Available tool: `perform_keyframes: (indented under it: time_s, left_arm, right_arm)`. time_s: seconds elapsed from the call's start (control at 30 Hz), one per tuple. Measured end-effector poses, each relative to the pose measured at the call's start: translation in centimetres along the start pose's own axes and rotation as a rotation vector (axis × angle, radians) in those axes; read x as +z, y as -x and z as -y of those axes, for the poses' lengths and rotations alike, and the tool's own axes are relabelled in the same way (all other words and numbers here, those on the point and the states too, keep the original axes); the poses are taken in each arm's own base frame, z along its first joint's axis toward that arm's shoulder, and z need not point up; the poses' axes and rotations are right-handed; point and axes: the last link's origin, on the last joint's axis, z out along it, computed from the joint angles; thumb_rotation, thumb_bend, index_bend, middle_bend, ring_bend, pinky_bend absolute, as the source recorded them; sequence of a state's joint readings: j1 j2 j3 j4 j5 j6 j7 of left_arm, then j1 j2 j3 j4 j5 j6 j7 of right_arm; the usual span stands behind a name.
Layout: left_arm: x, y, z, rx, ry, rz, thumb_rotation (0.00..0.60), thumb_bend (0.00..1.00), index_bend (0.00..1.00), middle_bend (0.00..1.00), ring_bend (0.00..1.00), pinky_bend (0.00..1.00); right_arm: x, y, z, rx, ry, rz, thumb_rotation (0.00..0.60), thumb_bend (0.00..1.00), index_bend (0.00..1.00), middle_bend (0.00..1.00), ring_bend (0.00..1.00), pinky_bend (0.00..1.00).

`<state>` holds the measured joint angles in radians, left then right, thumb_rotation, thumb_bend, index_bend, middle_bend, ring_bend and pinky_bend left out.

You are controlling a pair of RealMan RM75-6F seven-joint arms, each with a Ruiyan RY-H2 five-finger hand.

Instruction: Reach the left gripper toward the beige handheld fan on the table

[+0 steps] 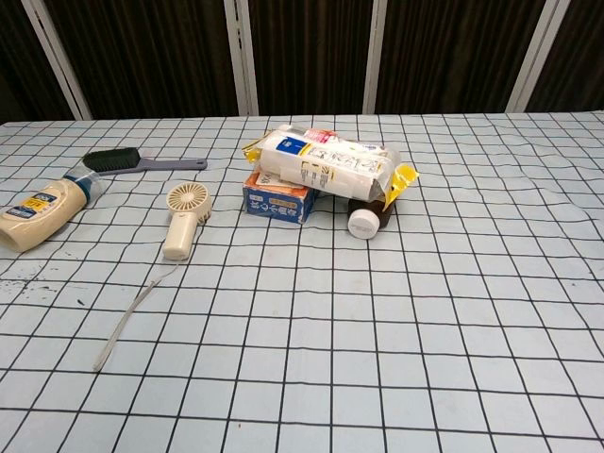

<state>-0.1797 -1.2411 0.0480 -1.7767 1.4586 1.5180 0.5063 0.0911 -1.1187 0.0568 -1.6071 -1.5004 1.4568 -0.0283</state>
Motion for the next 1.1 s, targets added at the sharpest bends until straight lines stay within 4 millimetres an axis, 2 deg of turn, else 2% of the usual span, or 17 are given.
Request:
perform_keyframes:
  time_s: [0.17, 0.27, 0.3, 0.33, 0.37, 0.47, 0.53, 0.63, 0.77, 0.97, 1.1]
  left_arm:
    - [0.0, 0.1, -0.1, 0.004, 0.002, 0.005, 0.600, 0.05, 0.00, 0.00, 0.00, 0.00]
    - [0.1, 0.0, -0.2, 0.003, 0.004, 0.007, 0.600, 0.11, 0.00, 0.04, 0.01, 0.04]
    - [0.2, 0.0, -0.2, 0.003, 0.004, 0.007, 0.600, 0.15, 0.00, 0.11, 0.04, 0.11]
    - [0.3, 0.0, -0.3, 0.005, 0.004, 0.006, 0.600, 0.21, 0.00, 0.22, 0.11, 0.21]
    - [0.6, -0.1, -0.5, 0.008, 0.005, 0.000, 0.600, 0.28, 0.00, 0.36, 0.23, 0.31]
    - [1.7, -0.3, -1.0, 0.012, 0.009, -0.023, 0.600, 0.43, 0.00, 0.71, 0.52, 0.54]
    - [2.6, -0.3, -1.5, 0.016, 0.014, -0.038, 0.600, 0.47, 0.00, 0.81, 0.60, 0.59]
    - [4.4, 0.0, -2.4, 0.030, 0.023, -0.029, 0.600, 0.55, 0.00, 0.88, 0.65, 0.62]
    - [7.2, 0.9, -4.0, 0.050, 0.020, 0.039, 0.600, 0.66, 0.01, 0.90, 0.68, 0.63]
    - [11.3, 2.9, -7.6, 0.078, 0.021, 0.153, 0.600, 0.71, 0.02, 0.91, 0.68, 0.64]
    - [13.2, 4.5, -10.1, 0.122, 0.034, 0.202, 0.600, 0.72, 0.03, 0.91, 0.68, 0.64]
  right_arm:
    - [0.0, 0.0, 0.0, -0.001, 0.001, -0.001, 0.600, 0.28, 0.03, 0.00, 0.00, 0.00]
    - [-0.1, 0.0, -0.1, 0.002, 0.002, -0.001, 0.600, 0.28, 0.03, 0.00, 0.00, 0.00]
    - [-0.1, 0.0, -0.1, 0.001, 0.000, -0.002, 0.600, 0.28, 0.03, 0.00, 0.00, 0.00]
    - [-0.1, 0.0, 0.0, -0.001, 0.000, -0.002, 0.600, 0.28, 0.03, 0.00, 0.00, 0.00]
    - [-0.1, 0.0, 0.0, 0.000, -0.001, -0.002, 0.600, 0.28, 0.03, 0.00, 0.00, 0.00]
    - [0.0, 0.0, 0.0, -0.003, 0.000, -0.001, 0.600, 0.28, 0.03, 0.00, 0.00, 0.00]
    - [0.0, 0.0, 0.0, -0.001, 0.001, -0.001, 0.600, 0.28, 0.03, 0.00, 0.00, 0.00]
    - [0.0, 0.0, 0.0, -0.001, -0.001, 0.000, 0.600, 0.28, 0.03, 0.00, 0.00, 0.00]
    - [0.0, 0.0, 0.0, 0.003, -0.002, 0.002, 0.600, 0.28, 0.03, 0.00, 0.00, 0.00]
    - [0.0, -0.1, -0.1, 0.016, -0.005, 0.007, 0.600, 0.28, 0.03, 0.00, 0.00, 0.00]
    - [0.0, -0.1, -0.2, 0.025, -0.007, 0.011, 0.600, 0.28, 0.03, 0.00, 0.00, 0.00]
